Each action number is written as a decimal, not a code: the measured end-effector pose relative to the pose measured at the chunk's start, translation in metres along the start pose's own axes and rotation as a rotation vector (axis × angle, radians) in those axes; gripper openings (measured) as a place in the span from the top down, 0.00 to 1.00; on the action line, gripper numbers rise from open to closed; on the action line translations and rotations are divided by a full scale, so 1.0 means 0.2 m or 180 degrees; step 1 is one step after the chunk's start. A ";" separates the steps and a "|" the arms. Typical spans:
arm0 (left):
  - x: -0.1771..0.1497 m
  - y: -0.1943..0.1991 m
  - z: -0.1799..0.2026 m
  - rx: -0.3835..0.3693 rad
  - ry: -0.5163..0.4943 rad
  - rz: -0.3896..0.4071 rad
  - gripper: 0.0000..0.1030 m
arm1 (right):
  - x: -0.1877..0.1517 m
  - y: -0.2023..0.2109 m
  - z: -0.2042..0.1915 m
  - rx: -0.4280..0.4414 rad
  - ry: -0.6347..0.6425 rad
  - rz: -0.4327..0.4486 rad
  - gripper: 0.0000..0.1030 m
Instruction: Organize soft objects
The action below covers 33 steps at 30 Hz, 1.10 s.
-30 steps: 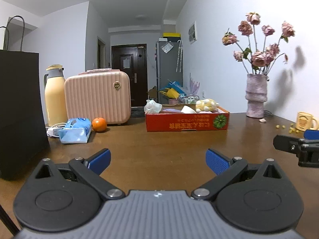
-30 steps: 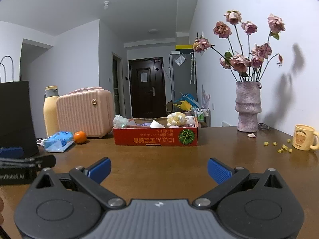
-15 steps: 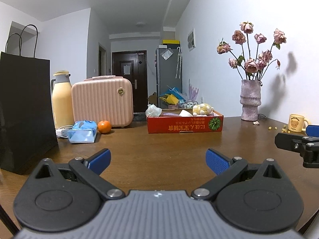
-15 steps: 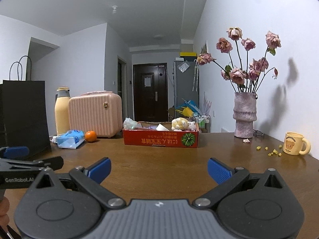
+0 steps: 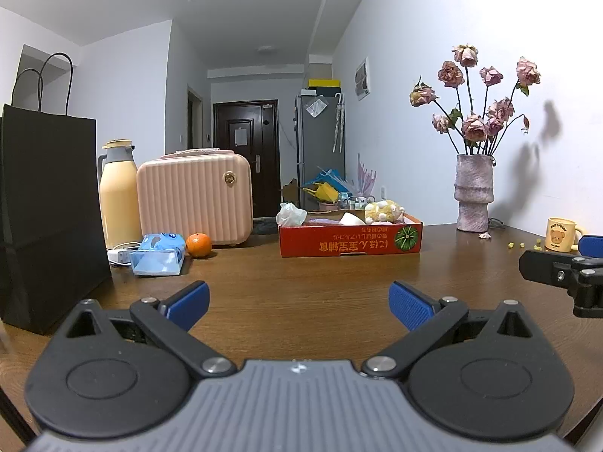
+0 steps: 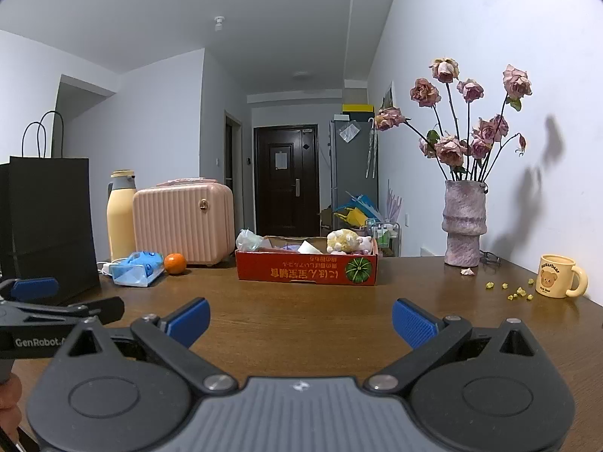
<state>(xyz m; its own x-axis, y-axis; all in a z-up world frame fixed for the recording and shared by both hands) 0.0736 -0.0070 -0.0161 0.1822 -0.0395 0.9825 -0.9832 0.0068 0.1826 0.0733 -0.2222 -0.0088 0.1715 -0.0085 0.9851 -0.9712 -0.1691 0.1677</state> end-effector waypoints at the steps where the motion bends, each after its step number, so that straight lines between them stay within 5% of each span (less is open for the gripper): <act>1: 0.00 0.00 0.00 0.0000 -0.0002 0.0004 0.00 | 0.00 0.00 0.00 0.0001 0.0000 -0.0002 0.00; 33: -0.01 0.02 0.02 -0.0031 -0.0053 0.0040 0.00 | 0.00 0.02 -0.02 0.0021 0.0022 0.0029 0.00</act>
<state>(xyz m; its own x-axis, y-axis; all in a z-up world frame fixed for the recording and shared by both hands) 0.0701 -0.0105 -0.0172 0.1694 -0.0559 0.9840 -0.9852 0.0171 0.1706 0.0684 -0.2190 -0.0069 0.1616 -0.0032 0.9869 -0.9716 -0.1756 0.1585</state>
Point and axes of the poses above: each gripper's, at about its wrist camera, not at the fingertips, and y roughly against the way its jaws point, z to its right, x to its top, the point moved 2 cm from there along -y, roughly the way its jaws point, and after that the axes turned 1 degree about z, right-handed, at the moved point
